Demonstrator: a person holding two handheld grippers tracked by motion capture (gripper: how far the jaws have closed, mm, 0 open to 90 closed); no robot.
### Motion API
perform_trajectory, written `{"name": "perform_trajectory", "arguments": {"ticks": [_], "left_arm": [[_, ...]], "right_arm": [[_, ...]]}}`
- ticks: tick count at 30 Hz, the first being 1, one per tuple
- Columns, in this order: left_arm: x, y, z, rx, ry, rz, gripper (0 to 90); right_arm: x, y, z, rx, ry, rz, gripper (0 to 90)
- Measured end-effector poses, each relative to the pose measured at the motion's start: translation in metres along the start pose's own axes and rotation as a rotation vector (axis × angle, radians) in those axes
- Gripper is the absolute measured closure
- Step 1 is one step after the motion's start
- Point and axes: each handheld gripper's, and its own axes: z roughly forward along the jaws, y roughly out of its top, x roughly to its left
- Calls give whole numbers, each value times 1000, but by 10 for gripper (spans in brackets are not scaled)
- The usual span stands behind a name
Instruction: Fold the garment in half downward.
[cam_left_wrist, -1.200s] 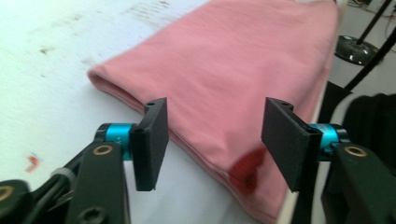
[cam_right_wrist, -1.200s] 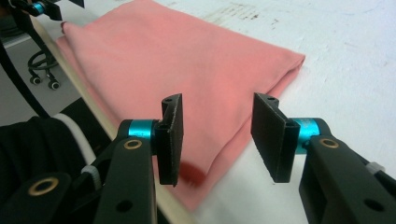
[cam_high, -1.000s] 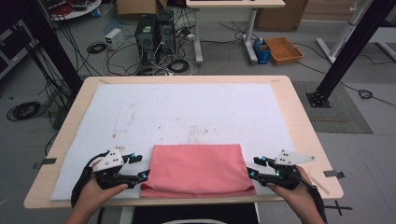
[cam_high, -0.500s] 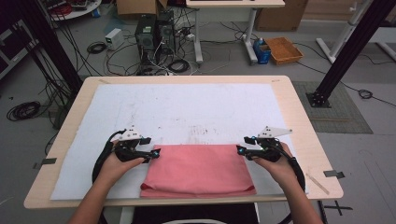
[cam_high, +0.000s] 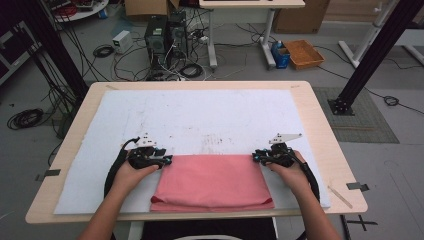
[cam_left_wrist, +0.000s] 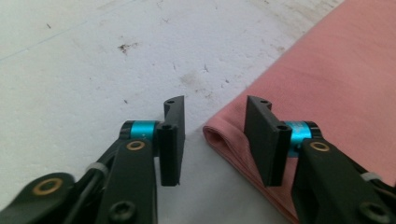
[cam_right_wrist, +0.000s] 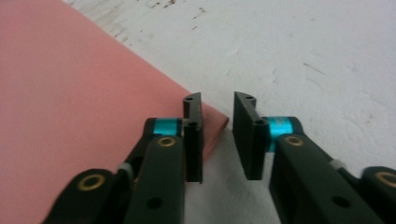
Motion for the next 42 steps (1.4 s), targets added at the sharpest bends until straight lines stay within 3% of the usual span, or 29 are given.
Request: {"name": "perform_trajectory", "arguments": {"ticks": [1,3,8,13,17,31,42], "left_arm": [[-2,-1,0,-2,-19,-1,683],[-4,-1,-1,-3,-14,21,726],[-4,1,-2,-12,-19,31,845],[-2,7,-7,-32,1,51,854],[3,13,-7,-50,18,44,855],[32,39,14,-79,50,15,855],[42,49,24,-54,67,20,855]], "right_arm": [[2,0,0,2,2,-11,843],[4,0,0,1,4,-27,872],[6,1,-1,-2,-9,-71,890],[8,7,-6,-27,-37,-95,892],[6,14,-6,-49,-57,-97,892],[-15,44,10,-66,-126,-73,891],[-32,59,28,-46,-157,-47,891]]}}
